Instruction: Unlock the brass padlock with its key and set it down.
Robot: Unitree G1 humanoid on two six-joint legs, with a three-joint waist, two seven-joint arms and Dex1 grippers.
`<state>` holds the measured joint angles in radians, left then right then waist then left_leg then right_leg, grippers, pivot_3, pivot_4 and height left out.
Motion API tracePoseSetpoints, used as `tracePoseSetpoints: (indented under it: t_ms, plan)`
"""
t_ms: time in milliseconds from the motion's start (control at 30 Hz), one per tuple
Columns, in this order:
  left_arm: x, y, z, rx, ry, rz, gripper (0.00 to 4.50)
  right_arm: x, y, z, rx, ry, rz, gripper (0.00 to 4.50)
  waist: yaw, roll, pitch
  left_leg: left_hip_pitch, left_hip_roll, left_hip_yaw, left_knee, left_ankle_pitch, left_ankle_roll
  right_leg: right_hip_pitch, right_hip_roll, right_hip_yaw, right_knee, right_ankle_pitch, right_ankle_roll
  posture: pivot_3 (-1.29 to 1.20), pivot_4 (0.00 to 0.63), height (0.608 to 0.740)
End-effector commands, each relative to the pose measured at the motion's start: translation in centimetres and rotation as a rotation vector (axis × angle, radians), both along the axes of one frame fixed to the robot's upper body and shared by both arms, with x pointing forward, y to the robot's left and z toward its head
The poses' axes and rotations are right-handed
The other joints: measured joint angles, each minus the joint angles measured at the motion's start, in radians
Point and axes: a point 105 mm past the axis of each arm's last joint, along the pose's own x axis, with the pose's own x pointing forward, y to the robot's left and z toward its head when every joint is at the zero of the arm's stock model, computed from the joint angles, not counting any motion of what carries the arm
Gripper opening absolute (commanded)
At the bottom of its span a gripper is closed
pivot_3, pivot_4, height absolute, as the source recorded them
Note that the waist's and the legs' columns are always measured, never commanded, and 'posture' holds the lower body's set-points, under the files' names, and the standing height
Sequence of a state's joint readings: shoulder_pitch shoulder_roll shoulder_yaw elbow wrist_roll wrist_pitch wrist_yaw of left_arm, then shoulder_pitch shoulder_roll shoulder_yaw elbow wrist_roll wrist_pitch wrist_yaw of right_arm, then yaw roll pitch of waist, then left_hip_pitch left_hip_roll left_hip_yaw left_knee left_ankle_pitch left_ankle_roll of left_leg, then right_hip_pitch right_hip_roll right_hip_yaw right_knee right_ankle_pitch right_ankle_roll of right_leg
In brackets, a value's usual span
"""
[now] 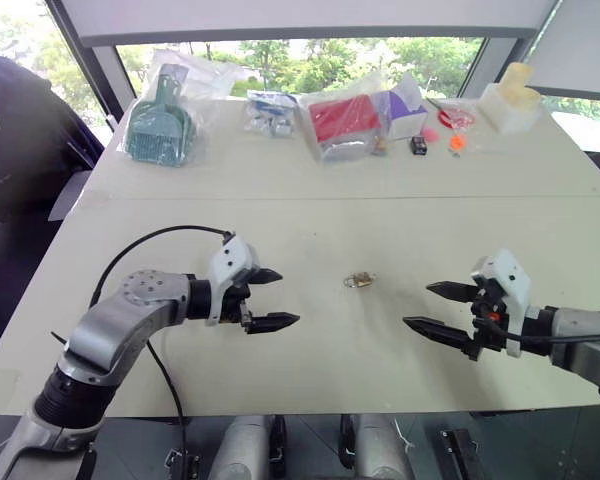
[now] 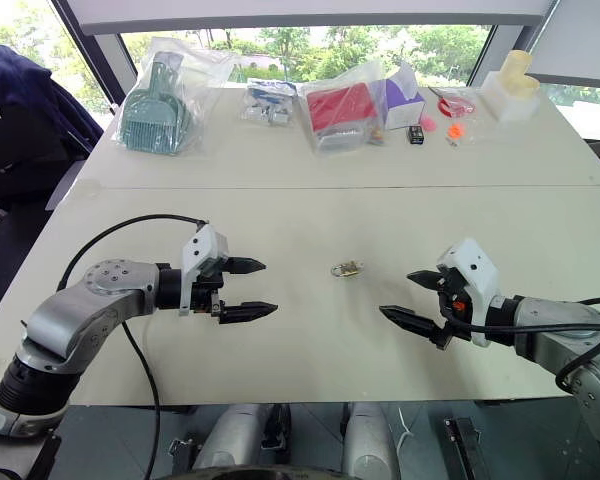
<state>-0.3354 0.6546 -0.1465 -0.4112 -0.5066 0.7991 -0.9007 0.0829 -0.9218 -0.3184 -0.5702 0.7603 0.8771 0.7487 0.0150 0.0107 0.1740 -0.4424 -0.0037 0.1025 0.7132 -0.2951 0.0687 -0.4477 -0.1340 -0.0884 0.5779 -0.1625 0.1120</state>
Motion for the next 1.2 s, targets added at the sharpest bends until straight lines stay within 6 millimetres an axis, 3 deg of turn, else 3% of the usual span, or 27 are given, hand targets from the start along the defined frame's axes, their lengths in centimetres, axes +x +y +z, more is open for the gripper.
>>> tracePoseSetpoints:
  t_ms: [33, 533, 633, 767, 867, 933, 1100, 1200]
  plan:
    - [0.0, -0.2, 1.0, -0.014, -0.047, -0.003, 4.50, 0.2, 0.4, 0.3, 0.008, -0.030, 0.015, 4.43, 0.000, 0.000, 0.000, 0.000, 0.000, 0.000, 0.000, 0.000, 0.000, 0.000, 0.000, 0.000, 0.000, 0.000, 0.000, 0.00, 0.150, 0.735]
    - [0.3, 1.0, 1.2, 0.022, -0.059, 0.024, 4.50, 0.4, 1.1, 0.0, 0.023, -0.033, 0.025, 4.43, 0.000, 0.000, 0.000, 0.000, 0.000, 0.000, 0.000, 0.000, 0.000, 0.000, 0.000, 0.000, 0.000, 0.000, 0.000, 0.00, 0.150, 0.735]
    - [0.4, 1.5, 1.2, 0.102, -0.105, -0.006, 4.50, 0.5, 1.1, -0.1, 0.025, -0.029, 0.019, 4.43, -0.001, 0.000, 0.000, 0.000, 0.000, 0.000, 0.000, 0.000, 0.000, 0.000, 0.000, 0.000, 0.000, 0.000, 0.000, 0.00, 0.150, 0.735]
    - [2.5, 3.4, 3.0, 0.168, -0.158, -0.026, 4.50, 1.0, 0.9, 0.4, 0.018, -0.032, 0.011, 4.43, 0.002, 0.000, 0.000, 0.000, 0.000, 0.000, 0.000, 0.000, -0.001, -0.001, 0.000, 0.000, 0.000, 0.000, 0.000, 0.00, 0.150, 0.735]
    - [4.2, 3.5, 4.1, 0.235, -0.211, -0.100, 4.50, 1.3, 0.8, 0.6, 0.008, -0.044, 0.000, 4.43, 0.003, 0.000, 0.000, 0.000, 0.000, 0.000, 0.000, 0.001, -0.001, -0.001, 0.000, 0.000, 0.000, 0.000, 0.000, 0.00, 0.150, 0.735]
    - [5.1, 3.1, 4.6, 0.259, -0.239, -0.157, 4.50, 1.5, 0.7, 0.7, 0.007, -0.056, -0.013, 4.43, 0.006, 0.000, 0.000, -0.001, 0.000, 0.001, 0.000, 0.001, -0.001, -0.001, 0.000, 0.000, 0.000, 0.000, 0.000, 0.00, 0.150, 0.735]
    - [8.5, -0.2, 5.1, 0.316, -0.313, -0.292, 4.50, 2.1, 0.8, 0.7, -0.018, -0.083, -0.024, 4.43, 0.026, 0.000, 0.000, -0.001, -0.001, 0.002, 0.001, 0.004, -0.001, 0.000, 0.000, 0.000, 0.000, 0.000, 0.000, 0.00, 0.150, 0.735]
    - [10.6, -3.6, 4.7, 0.322, -0.306, -0.307, 4.50, 2.1, 1.1, 1.1, 0.000, -0.107, -0.042, 4.43, 0.027, -0.001, 0.000, -0.002, -0.001, 0.002, 0.002, 0.002, 0.003, -0.001, 0.000, 0.000, 0.000, 0.000, 0.000, 0.00, 0.150, 0.735]
